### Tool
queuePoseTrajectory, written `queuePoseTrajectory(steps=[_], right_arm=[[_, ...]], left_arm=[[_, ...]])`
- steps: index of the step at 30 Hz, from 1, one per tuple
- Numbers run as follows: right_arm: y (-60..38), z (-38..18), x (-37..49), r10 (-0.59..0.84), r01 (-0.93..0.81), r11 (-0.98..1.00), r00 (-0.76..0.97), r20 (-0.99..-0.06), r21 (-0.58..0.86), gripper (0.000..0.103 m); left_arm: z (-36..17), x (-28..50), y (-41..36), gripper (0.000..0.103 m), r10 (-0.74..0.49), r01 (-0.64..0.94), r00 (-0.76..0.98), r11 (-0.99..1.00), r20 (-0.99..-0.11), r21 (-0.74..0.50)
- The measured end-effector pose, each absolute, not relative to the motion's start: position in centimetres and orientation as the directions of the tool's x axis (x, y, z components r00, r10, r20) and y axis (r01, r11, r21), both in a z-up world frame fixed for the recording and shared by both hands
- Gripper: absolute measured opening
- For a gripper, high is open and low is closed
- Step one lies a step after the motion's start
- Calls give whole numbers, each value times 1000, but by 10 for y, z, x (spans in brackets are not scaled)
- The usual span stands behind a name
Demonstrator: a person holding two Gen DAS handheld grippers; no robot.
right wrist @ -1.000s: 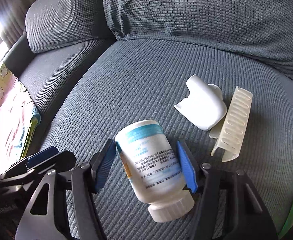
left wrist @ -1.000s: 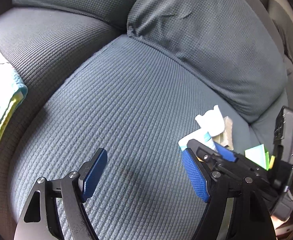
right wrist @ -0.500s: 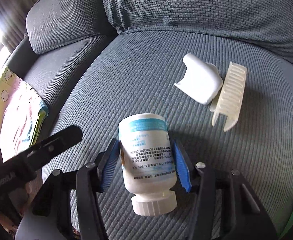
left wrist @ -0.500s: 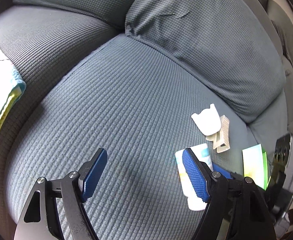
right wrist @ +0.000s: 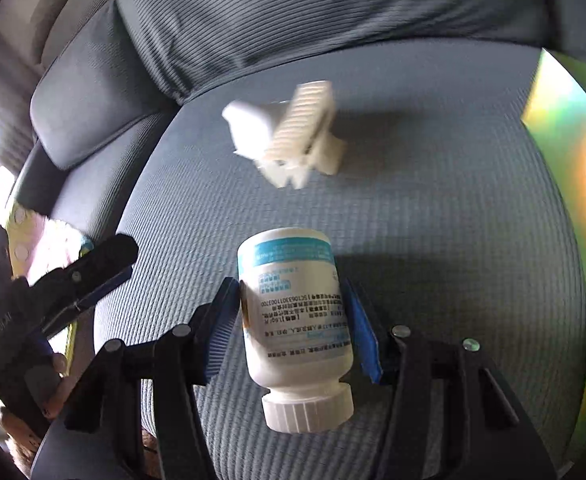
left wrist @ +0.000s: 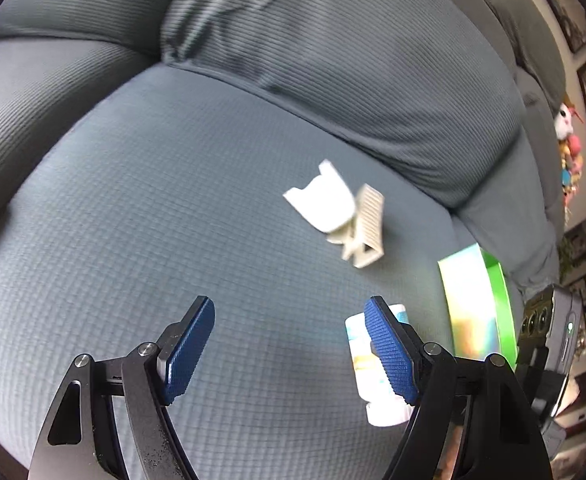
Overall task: Organize rigid objects
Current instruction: 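Close the right gripper on the white pill bottle and lift it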
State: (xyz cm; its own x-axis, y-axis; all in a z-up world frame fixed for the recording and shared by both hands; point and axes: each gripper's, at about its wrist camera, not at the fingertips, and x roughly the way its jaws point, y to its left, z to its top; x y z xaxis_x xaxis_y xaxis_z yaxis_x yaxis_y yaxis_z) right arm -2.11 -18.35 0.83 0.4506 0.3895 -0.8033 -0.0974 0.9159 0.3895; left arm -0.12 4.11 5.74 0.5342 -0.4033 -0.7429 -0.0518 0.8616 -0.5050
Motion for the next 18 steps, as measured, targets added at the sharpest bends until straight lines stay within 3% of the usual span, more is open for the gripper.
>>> queuePoseTrajectory(steps=[5, 11, 14, 18], right_arm=[[-213, 14, -21, 290, -9, 943, 507, -812, 332, 53], [-238, 13, -20, 294, 69, 923, 504, -812, 378, 54], [-248, 18, -24, 224, 111, 938, 531, -817, 330, 58], [-263, 18, -22, 274, 132, 908, 534, -800, 398, 61]], left_arm=[[61, -5, 13, 78, -437, 2, 521, 860, -733, -511], [59, -6, -12, 78, -449, 43, 495, 868, -744, -495], [56, -6, -26, 78, -469, 67, 470, 863, -748, -500], [51, -4, -43, 78, -503, 101, 434, 852, -748, -514]])
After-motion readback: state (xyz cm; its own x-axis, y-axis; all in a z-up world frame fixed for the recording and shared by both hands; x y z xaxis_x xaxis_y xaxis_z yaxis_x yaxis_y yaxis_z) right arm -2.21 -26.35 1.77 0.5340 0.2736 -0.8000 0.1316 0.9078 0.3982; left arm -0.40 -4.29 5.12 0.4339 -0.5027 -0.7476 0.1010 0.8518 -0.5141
